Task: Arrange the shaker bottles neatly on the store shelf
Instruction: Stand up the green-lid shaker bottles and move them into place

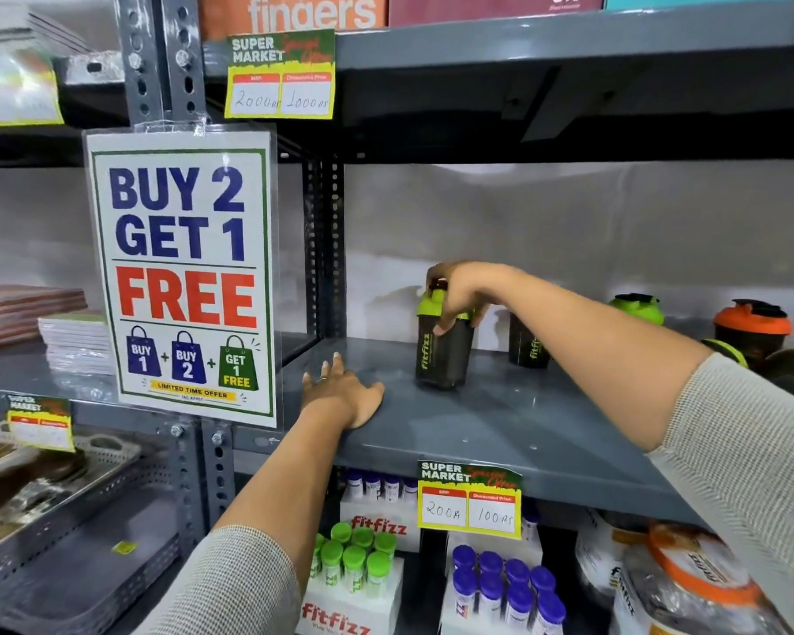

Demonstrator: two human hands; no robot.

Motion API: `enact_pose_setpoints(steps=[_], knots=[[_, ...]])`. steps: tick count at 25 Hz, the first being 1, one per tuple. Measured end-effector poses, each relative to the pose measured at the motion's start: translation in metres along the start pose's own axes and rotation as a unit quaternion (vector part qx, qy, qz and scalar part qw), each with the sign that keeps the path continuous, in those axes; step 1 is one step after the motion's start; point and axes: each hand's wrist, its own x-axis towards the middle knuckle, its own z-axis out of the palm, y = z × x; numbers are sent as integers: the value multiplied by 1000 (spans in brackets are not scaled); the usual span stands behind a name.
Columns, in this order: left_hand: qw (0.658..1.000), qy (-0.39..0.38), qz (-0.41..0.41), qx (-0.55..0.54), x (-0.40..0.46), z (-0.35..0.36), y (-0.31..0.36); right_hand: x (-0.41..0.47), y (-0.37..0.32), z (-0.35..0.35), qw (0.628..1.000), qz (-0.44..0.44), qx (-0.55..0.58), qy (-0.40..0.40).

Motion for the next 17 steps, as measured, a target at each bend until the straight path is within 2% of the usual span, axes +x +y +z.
enact_pose_setpoints(steps=[2, 5, 9, 13, 17], knots=[[1000, 1, 0, -5, 0, 1, -1, 0, 14, 1, 997, -54, 28, 42], [1000, -2, 0, -7, 1, 2, -1, -2, 29, 5, 986, -115, 2, 118], [1000, 2, -2, -11, 0, 0, -2, -5, 31, 9, 980, -148, 10, 131], [1000, 2, 2, -13, -2, 0, -1, -9, 28, 20, 970, -178, -58, 158], [1000, 2, 4, -12, -3, -1, -1, -14, 25, 29, 965, -174, -76, 183]])
